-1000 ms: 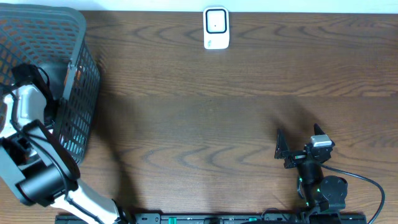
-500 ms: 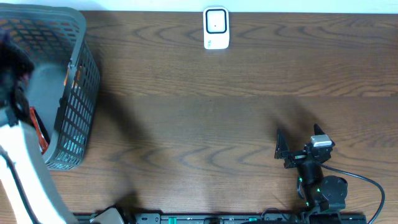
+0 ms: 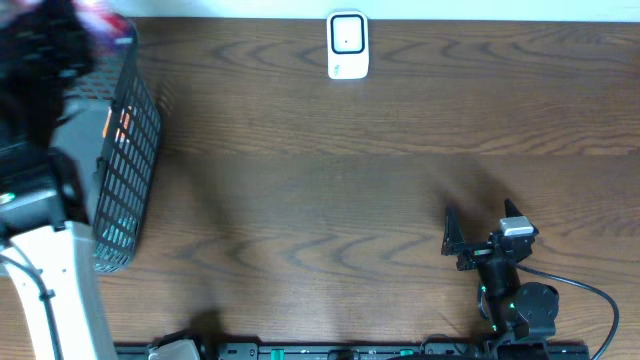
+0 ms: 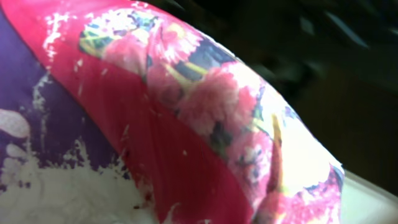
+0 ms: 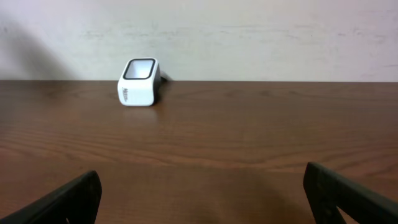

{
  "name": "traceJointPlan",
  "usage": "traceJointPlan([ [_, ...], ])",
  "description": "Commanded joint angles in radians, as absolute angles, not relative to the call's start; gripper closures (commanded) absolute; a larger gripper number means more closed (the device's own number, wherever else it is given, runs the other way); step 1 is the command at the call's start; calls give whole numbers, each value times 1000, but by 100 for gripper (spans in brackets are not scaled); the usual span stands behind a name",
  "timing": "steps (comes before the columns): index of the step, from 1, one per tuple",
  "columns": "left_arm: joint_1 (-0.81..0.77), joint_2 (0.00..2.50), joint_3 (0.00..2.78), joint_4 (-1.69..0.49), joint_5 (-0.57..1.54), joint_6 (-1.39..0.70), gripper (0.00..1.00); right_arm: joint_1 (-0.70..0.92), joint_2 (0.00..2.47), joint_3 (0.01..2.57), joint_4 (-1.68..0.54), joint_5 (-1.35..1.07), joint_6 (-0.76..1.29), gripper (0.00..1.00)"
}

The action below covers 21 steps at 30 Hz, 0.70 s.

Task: Scan the item barcode
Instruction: 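Carry the snack box to the table in front of the scanner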

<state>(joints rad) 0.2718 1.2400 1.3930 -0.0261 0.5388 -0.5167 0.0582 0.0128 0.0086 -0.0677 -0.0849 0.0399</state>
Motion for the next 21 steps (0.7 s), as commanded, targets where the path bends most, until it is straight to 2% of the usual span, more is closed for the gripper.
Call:
traceJointPlan([
  [1, 109, 1244, 1407, -19, 609, -513, 92, 53, 9, 6, -70, -81, 28, 1],
  [3, -6, 1268, 1407, -60, 557, -490, 92, 53, 9, 6, -70, -81, 28, 1],
  [4, -84, 1291, 1407, -118, 467, -490, 92, 53, 9, 6, -70, -81, 28, 1],
  [10, -332, 1442, 1407, -302, 165, -491, 92, 53, 9, 6, -70, -81, 28, 1],
  [18, -517, 1696, 1407, -323, 140, -491, 91, 53, 9, 6, -70, -81, 28, 1],
  [20, -547, 1756, 1407, -309, 141, -491, 83, 53, 9, 6, -70, -81, 28, 1],
  [21, -557, 1777, 1407, -304, 141, -491, 74, 53, 9, 6, -70, -81, 28, 1],
])
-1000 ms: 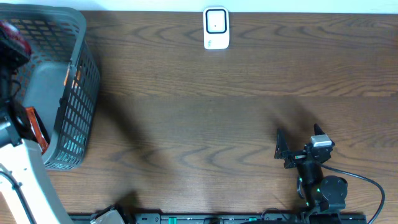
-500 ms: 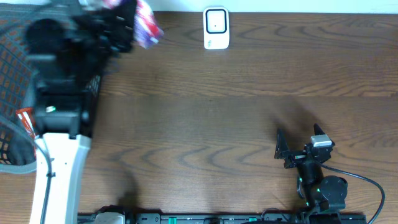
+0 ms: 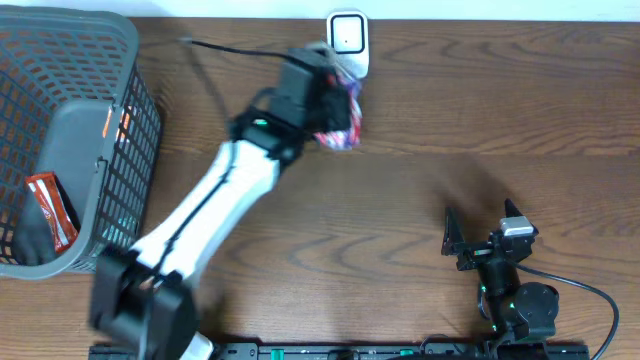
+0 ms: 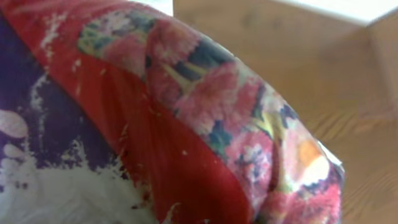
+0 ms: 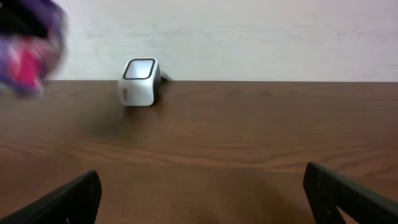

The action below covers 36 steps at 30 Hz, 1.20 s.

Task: Scan the item barcode
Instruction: 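Carry the snack box to the table in front of the scanner, then return the left gripper into the basket and grasp the red bar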

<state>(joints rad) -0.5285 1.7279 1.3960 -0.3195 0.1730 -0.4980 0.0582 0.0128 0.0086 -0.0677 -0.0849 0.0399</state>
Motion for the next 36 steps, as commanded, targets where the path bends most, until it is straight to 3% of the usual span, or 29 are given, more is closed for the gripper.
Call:
traceJointPlan([
  [1, -565, 1797, 1407, -297, 141, -491, 63, 53, 9, 6, -70, -81, 28, 1],
  [3, -579, 1832, 1407, -289, 141, -491, 49, 53, 9, 6, -70, -81, 28, 1],
  [6, -584, 1852, 1407, -274, 141, -491, 37, 53, 9, 6, -70, -81, 28, 1],
  [14, -541, 1732, 1407, -191, 141, -490, 22, 53, 9, 6, -70, -81, 28, 1],
  [19, -457, 1572, 1407, -186, 141, -473, 20, 53, 9, 6, -70, -81, 28, 1],
  [25, -287, 1353, 1407, -339, 141, -314, 19, 53, 10, 6, -70, -81, 28, 1],
  [36, 271, 1104, 1407, -398, 137, -255, 18, 53, 10, 6, -70, -81, 28, 1],
])
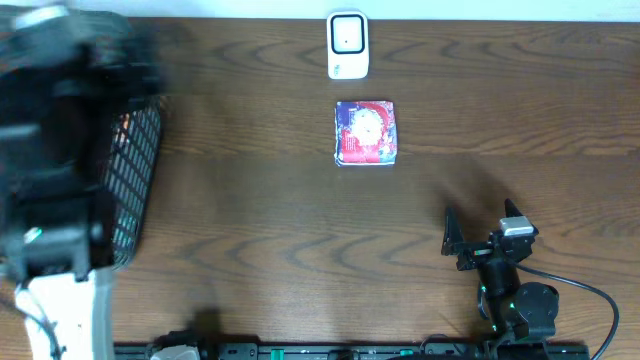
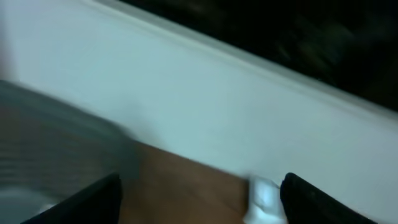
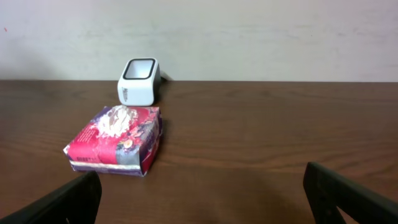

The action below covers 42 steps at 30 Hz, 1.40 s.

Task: Scan the item barcode
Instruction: 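Return the left gripper into the basket and grasp the red bar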

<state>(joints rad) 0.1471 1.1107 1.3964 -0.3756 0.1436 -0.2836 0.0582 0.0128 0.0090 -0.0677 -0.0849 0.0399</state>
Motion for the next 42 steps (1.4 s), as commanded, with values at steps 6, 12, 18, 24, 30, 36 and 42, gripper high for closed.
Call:
traceJointPlan([
  [6, 542, 1188, 1406, -492, 137, -93, 17, 53, 10, 6, -70, -81, 28, 1],
  [12, 643, 1344, 1388, -613, 27, 41, 17, 53, 10, 6, -70, -81, 28, 1],
  [18, 645, 1494, 1345, -635, -202, 51, 17, 53, 10, 6, -70, -81, 28, 1],
  [24, 645, 1625, 1342, -654, -283, 69, 17, 53, 10, 6, -70, -81, 28, 1],
  [30, 645, 1733, 1342, -669, -281, 85, 17, 53, 10, 6, -70, -81, 28, 1],
  [36, 645, 1851, 1342, -688, -277, 85, 18, 53, 10, 6, -70, -81, 28, 1],
  [42, 645, 1914, 1342, -688, -274, 85, 18, 53, 10, 6, -70, -81, 28, 1],
])
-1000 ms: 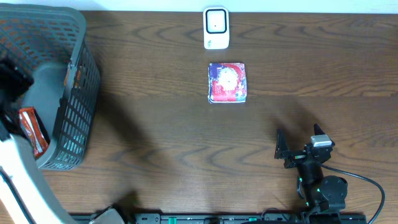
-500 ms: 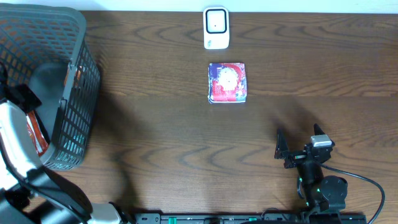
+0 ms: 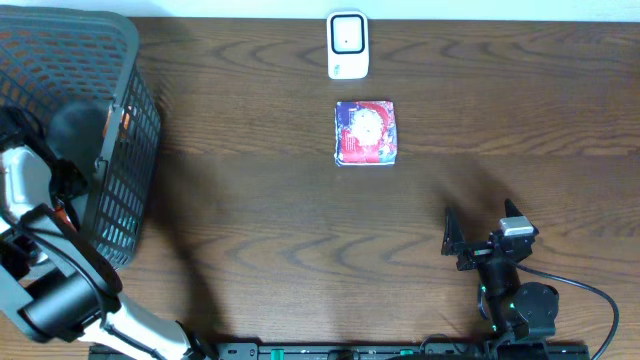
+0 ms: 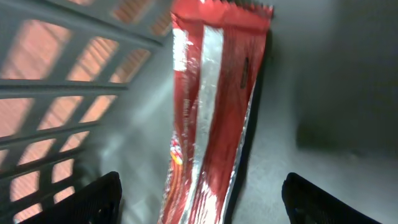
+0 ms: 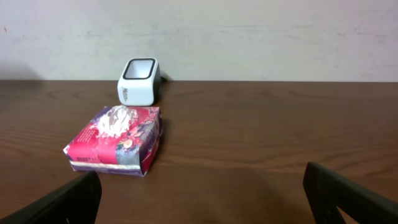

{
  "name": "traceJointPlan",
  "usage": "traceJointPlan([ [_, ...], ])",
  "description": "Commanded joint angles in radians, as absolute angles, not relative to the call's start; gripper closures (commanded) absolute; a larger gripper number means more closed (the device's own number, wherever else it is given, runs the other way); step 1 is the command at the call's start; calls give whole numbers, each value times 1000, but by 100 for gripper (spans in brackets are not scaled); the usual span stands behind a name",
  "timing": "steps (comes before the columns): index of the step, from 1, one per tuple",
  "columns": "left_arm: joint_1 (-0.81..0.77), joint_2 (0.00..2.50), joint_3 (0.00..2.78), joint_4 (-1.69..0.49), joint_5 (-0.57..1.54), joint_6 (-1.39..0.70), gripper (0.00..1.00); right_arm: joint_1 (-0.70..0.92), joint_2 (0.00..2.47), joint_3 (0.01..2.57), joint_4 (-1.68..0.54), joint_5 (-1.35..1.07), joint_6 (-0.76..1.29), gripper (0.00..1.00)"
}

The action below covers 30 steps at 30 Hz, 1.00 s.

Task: Scan the item barcode
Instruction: 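Return the left gripper into the basket and grasp the red bar, then carry the red wrapped bar and place it beside the snack box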

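Note:
Inside the grey basket [image 3: 120,150] my left gripper [image 4: 200,210] is open, its fingers [image 4: 93,200] standing either side of a red and silver snack wrapper [image 4: 211,112] lying on the basket floor. The white barcode scanner [image 3: 347,45] stands at the table's far edge. Just in front of it a flowery pink and purple pack [image 3: 366,132] lies flat. My right gripper [image 5: 202,208] rests open near the front edge, facing the pack [image 5: 115,140] and the scanner [image 5: 139,82].
The basket's mesh wall [image 4: 68,81] rises close to the left of the wrapper. Wide bare wooden table [image 3: 300,230] lies between the basket, the pack and the right arm [image 3: 510,290]. A white wall [image 5: 249,37] backs the table.
My left arm was a blur over the basket with the wrist looking at the wall. Now it is down in the basket, open over the red wrapper. Pack and right arm are unmoved.
My left gripper first held the flowery pack at the basket. Then it held the pack close to the scanner. Then the pack lay on the table before the scanner and the gripper was open, back by the basket. Now it is over a red wrapper inside.

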<state>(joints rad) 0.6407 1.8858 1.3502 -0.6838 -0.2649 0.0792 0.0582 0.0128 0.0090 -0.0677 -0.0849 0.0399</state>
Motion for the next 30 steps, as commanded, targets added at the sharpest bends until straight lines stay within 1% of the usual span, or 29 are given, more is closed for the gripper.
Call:
traceJointPlan([
  [1, 645, 1923, 1342, -688, -274, 85, 17, 53, 10, 6, -70, -81, 28, 1],
  [7, 663, 1967, 1342, -694, -274, 37, 19, 53, 10, 6, -70, -81, 28, 1],
  [8, 672, 1973, 1342, -700, -269, 28, 26, 53, 10, 6, -70, -81, 28, 1],
  [9, 679, 1977, 1342, -706, -251, 28, 31, 53, 10, 6, -70, -81, 28, 1],
  [12, 711, 1993, 1341, -722, -150, 28, 32, 53, 10, 6, -70, -81, 28, 1],
  [13, 721, 1998, 1341, -726, -123, 29, 33, 53, 10, 6, -70, -81, 28, 1],
  [14, 731, 2003, 1341, -733, -101, 29, 37, 53, 10, 6, -70, -81, 28, 1],
  [15, 738, 2006, 1341, -738, -86, 29, 44, 53, 10, 6, -70, -81, 28, 1],
  [17, 747, 2008, 1341, -747, -73, 28, 67, 53, 10, 6, -70, -81, 28, 1],
  [18, 749, 2008, 1341, -749, -67, 29, 73, 53, 10, 6, -70, -81, 28, 1],
  [19, 749, 2007, 1341, -752, -66, 29, 85, 53, 10, 6, -70, -81, 28, 1],
  [20, 749, 2006, 1341, -758, -66, 29, 92, 53, 10, 6, -70, -81, 28, 1],
  [24, 746, 1979, 1343, -770, -26, 28, 93, 53, 10, 6, -70, -81, 28, 1],
  [30, 714, 1794, 1411, -740, 174, 28, 93, 53, 10, 6, -70, -81, 28, 1],
])
